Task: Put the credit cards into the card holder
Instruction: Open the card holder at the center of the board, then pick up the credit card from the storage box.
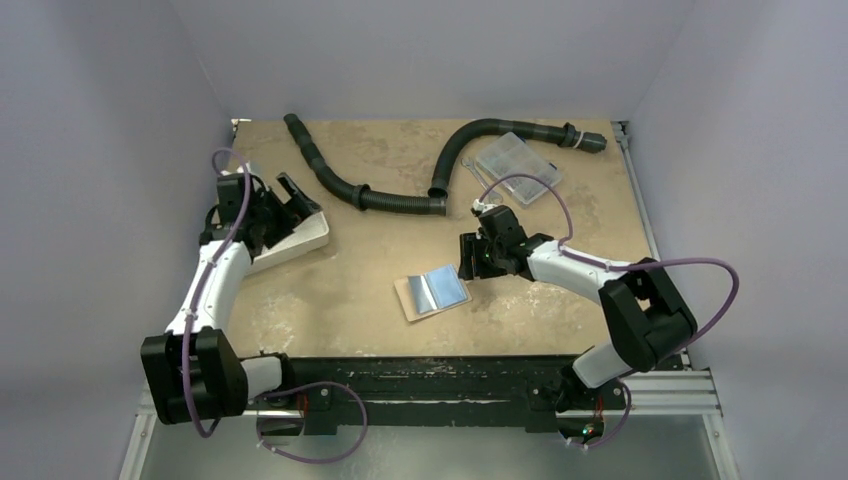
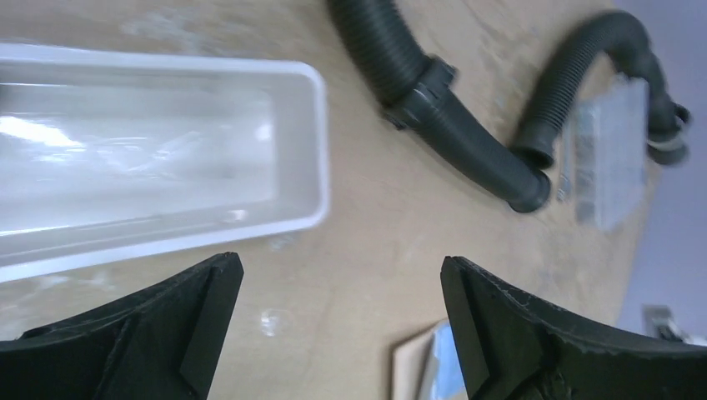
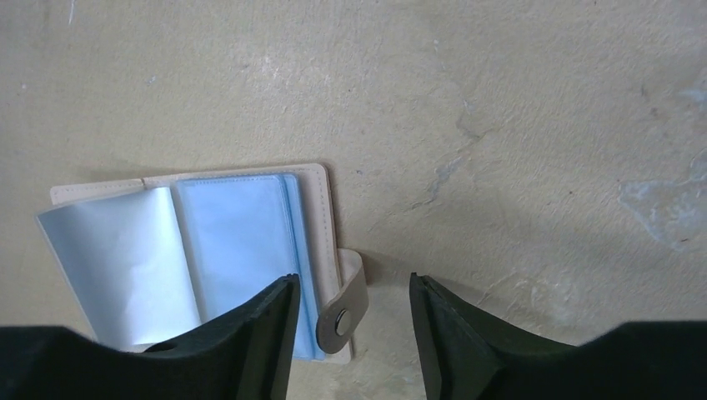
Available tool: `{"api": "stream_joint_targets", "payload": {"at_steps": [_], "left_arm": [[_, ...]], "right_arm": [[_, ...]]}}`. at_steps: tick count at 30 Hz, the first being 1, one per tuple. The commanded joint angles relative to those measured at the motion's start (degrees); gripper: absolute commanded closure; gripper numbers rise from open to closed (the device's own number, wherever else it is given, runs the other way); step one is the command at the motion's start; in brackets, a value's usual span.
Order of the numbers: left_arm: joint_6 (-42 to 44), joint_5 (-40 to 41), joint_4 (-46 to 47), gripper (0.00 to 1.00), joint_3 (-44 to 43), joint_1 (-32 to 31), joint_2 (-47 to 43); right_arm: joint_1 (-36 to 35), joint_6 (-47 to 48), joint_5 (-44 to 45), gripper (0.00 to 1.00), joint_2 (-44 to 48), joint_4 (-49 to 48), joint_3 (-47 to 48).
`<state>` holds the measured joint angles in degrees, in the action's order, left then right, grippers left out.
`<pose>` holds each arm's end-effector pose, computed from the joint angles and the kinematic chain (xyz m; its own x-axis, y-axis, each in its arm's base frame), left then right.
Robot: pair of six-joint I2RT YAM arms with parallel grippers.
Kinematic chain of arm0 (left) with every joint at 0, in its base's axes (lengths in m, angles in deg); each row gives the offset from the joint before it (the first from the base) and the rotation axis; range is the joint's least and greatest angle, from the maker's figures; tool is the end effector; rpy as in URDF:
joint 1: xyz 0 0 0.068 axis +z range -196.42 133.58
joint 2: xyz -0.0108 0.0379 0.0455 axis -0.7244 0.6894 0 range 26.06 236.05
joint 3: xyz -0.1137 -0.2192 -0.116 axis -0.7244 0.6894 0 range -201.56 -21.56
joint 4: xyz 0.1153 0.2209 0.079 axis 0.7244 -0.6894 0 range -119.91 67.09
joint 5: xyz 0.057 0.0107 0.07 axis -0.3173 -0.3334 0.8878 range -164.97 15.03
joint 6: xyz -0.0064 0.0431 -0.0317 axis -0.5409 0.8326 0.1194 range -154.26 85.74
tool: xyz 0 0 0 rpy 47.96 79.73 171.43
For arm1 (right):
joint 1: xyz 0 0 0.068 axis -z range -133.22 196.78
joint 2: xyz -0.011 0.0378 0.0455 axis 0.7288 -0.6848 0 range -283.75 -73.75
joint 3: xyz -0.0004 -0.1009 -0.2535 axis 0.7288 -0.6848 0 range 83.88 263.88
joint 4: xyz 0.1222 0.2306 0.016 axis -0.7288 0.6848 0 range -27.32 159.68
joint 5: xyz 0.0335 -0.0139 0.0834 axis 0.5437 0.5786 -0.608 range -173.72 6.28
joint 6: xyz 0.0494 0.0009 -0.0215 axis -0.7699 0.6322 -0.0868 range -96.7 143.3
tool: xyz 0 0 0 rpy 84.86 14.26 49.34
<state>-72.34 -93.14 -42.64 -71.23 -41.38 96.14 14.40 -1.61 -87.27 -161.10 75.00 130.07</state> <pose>0.2629 0.0121 0.2630 -0.6005 -0.6412 -0.4777 -0.2749 0.7266 -0.6297 0.2496 0.1609 0.1732 -0.8537 -0.0437 -0.5189 -0.2273 0.9278 0.2957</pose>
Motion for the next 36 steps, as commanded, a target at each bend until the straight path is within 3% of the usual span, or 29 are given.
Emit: {"api": "stream_joint_targets", "payload": {"at_steps": [1,4,15,23,27,36], "left_arm": [[8.89,15.17,-11.26,0.0,-6.37,3.12,-0.1],[13.0,26.92,-16.34,0.0,-10.33,3.38,3.97],[25.98,43.23,-18.65,0.0,-18.35,2.1,13.53],[26.28,45.98,-19.02,0.0,-19.09,-0.19,20.52],[25.56,51.45,-18.53,0.02,-18.47,-1.08,24.49],[25.34,53.73,-16.8,0.09,-16.54,-1.0,24.62]], "right_arm": [[-0.31,5.44,-0.68,0.38,2.74,-1.62,1.43],[-0.79,5.49,-5.31,0.37,4.21,-4.44,-0.17],[-5.31,5.85,-9.91,0.37,5.87,-6.43,-1.85],[-5.32,6.1,-10.49,0.38,5.84,-6.59,-1.55],[-5.32,6.18,-11.18,0.38,5.62,-6.74,-1.39],[-5.32,6.19,-12.0,0.38,5.35,-7.04,-1.81]]}}
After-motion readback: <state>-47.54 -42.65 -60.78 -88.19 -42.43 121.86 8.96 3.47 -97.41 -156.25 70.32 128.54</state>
